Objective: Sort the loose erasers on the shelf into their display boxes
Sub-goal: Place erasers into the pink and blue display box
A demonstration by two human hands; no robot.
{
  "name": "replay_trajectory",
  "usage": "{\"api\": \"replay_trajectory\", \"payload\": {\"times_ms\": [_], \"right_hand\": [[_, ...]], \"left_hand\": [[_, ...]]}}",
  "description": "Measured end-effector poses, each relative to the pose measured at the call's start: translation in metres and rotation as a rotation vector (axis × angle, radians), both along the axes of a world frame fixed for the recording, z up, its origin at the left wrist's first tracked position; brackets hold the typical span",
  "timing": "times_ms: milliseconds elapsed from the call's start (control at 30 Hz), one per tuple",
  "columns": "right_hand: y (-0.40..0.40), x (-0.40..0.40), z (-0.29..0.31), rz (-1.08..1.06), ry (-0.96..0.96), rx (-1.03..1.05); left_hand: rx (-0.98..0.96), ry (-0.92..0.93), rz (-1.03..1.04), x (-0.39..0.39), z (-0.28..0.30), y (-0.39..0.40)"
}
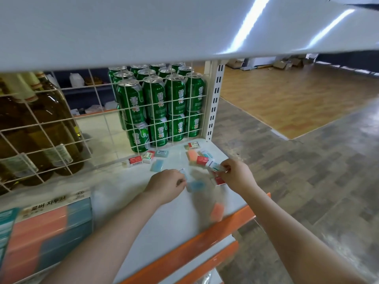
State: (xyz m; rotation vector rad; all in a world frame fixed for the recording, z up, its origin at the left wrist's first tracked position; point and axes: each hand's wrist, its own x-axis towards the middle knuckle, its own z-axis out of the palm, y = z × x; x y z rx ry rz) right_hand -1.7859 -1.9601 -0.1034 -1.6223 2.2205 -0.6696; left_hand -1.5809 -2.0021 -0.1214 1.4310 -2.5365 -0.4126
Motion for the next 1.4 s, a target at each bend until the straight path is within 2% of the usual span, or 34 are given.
{"api": "replay_trajectory", "payload": {"times_ms": [133,300,500,667,767,1000,1400], "right_hand": [[-0.004,0.010,-0.003,0.027,-0.057,0.010],[-0.005,0.020,0.000,0.059,-0.006,0.006],[0.000,0.024,0.001,0.133,0.016,-0.005],[0.004,0.029,-0.001,0.209,0.009,-0.029],[0.005,0.034,-0.002,0.218,-0.007,-0.042],[0.007,0.042,0.001,0.155,-0.022,0.001],[0.011,0.050,0.001,0.088,-0.217,-0.006]], "left_hand": [[-0.066,0.011,0.103,0.024,-0.002,0.004],[-0.017,0.039,0.180,0.035,0.000,0.001],[0.073,-0.090,0.120,0.040,-0.002,-0.002],[0.177,0.089,0.248,0.040,-0.007,0.001],[0.225,0.131,0.327,0.044,-0.008,0.001],[0.226,0.249,0.355,0.051,-0.012,0.008],[0.345,0.569,0.404,0.053,-0.008,0.013]]}}
